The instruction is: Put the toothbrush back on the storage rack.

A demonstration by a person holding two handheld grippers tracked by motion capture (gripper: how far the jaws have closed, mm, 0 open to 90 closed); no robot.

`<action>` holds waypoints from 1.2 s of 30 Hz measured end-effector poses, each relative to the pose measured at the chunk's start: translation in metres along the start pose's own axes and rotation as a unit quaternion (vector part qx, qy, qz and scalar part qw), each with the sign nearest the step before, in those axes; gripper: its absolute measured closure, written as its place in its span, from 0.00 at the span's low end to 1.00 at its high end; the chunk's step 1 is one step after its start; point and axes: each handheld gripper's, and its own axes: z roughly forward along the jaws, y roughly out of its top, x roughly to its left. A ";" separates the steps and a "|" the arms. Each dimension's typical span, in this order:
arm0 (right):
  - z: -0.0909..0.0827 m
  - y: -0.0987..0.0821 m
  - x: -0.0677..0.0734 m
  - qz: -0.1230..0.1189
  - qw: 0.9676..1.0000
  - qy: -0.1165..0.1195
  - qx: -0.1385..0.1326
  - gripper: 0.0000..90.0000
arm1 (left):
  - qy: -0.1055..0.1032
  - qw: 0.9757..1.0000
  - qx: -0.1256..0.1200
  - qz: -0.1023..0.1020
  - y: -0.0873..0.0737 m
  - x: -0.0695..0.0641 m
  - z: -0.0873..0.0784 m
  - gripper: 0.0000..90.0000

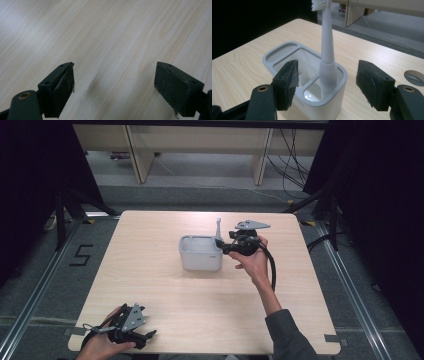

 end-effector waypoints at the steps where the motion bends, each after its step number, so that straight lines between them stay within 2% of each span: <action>1: -0.004 -0.001 0.003 0.005 1.000 0.000 0.005 0.38 | 0.000 1.000 -0.001 0.000 0.000 0.000 0.000 0.18; 2: -0.004 -0.001 0.003 0.005 1.000 0.000 0.005 0.38 | 0.003 1.000 -0.013 -0.014 0.000 -0.002 0.002 0.18; 4: -0.005 -0.004 0.002 -0.009 1.000 0.005 0.001 0.38 | 0.004 1.000 -0.010 -0.011 0.000 -0.001 0.001 0.18; 5: -0.008 -0.006 0.004 -0.014 1.000 -0.002 0.002 0.37 | 0.000 1.000 0.001 0.002 0.000 0.000 0.000 0.18; 6: -0.008 -0.006 0.004 -0.014 1.000 -0.002 0.002 0.37 | 0.000 1.000 0.001 0.002 0.000 0.000 0.000 0.18; 7: -0.008 -0.007 0.004 -0.012 1.000 0.004 0.001 0.37 | 0.004 1.000 -0.013 -0.013 0.000 -0.002 0.002 0.18; 9: -0.012 -0.010 0.007 -0.010 1.000 0.005 0.005 0.37 | 0.003 1.000 -0.010 -0.011 0.000 -0.001 0.001 0.18; 11: -0.014 -0.014 0.009 -0.003 1.000 0.007 -0.002 0.36 | 0.003 1.000 -0.012 -0.014 0.000 -0.002 0.002 0.18; 12: -0.014 -0.014 0.009 -0.003 1.000 0.007 -0.002 0.36 | 0.001 1.000 -0.006 -0.008 0.000 -0.001 0.001 0.18; 13: -0.015 -0.015 0.007 -0.017 1.000 0.009 -0.002 0.36 | -0.001 1.000 0.001 0.001 0.000 0.000 0.000 0.18; 14: -0.016 -0.015 0.007 -0.018 1.000 0.004 0.000 0.35 | -0.001 1.000 0.001 0.000 0.000 0.000 0.000 0.18; 17: -0.018 -0.016 0.006 -0.014 1.000 0.005 -0.001 0.35 | 0.000 1.000 -0.001 0.001 0.000 0.000 -0.001 0.18; 19: -0.019 -0.017 0.006 -0.011 1.000 0.004 0.004 0.35 | 0.002 1.000 -0.016 -0.015 0.000 -0.002 0.001 0.18; 20: -0.020 -0.018 0.007 -0.001 1.000 0.001 0.005 0.35 | 0.004 1.000 -0.015 -0.013 0.000 -0.002 0.001 0.18; 21: -0.019 -0.019 0.006 -0.004 1.000 0.005 -0.001 0.35 | 0.004 1.000 -0.015 -0.012 0.000 -0.002 0.000 0.18; 22: -0.019 -0.019 0.005 -0.012 1.000 0.006 -0.003 0.35 | -0.012 1.000 0.007 0.002 0.001 0.001 -0.003 0.18; 23: -0.021 -0.019 0.005 -0.007 1.000 0.004 -0.001 0.35 | 0.004 1.000 0.000 0.003 0.001 0.000 -0.001 0.18; 24: -0.021 -0.019 0.005 -0.007 1.000 0.004 -0.001 0.35 | 0.004 1.000 0.000 0.003 0.001 0.000 -0.001 0.18; 25: -0.021 -0.020 0.004 -0.004 1.000 0.004 0.000 0.34 | 0.009 1.000 -0.007 -0.007 0.001 -0.002 0.000 0.18; 26: -0.022 -0.020 0.005 0.002 1.000 0.001 0.004 0.34 | 0.007 1.000 -0.007 -0.006 0.001 -0.002 0.000 0.18; 28: -0.022 -0.021 0.004 -0.005 1.000 0.003 0.004 0.34 | -0.002 1.000 -0.002 0.004 0.001 0.000 -0.001 0.18; 31: -0.022 -0.022 0.005 -0.003 1.000 0.003 0.003 0.33 | -0.001 1.000 -0.003 0.003 0.001 0.000 -0.002 0.18; 32: -0.023 -0.023 0.006 -0.003 1.000 -0.001 0.012 0.33 | -0.001 1.000 -0.004 0.004 0.001 0.000 -0.002 0.18; 33: -0.023 -0.023 0.007 0.004 1.000 -0.003 0.008 0.32 | -0.001 1.000 -0.004 0.004 0.001 0.000 -0.002 0.18; 34: -0.023 -0.023 0.006 -0.011 1.000 -0.002 0.012 0.31 | -0.001 1.000 -0.004 0.004 0.001 0.000 -0.002 0.18; 35: -0.022 -0.024 0.008 0.001 1.000 -0.002 0.008 0.31 | 0.000 1.000 -0.004 0.004 0.001 0.000 -0.002 0.18; 36: -0.022 -0.024 0.008 0.001 1.000 -0.002 0.008 0.31 | -0.001 1.000 -0.003 0.004 0.001 -0.001 -0.002 0.18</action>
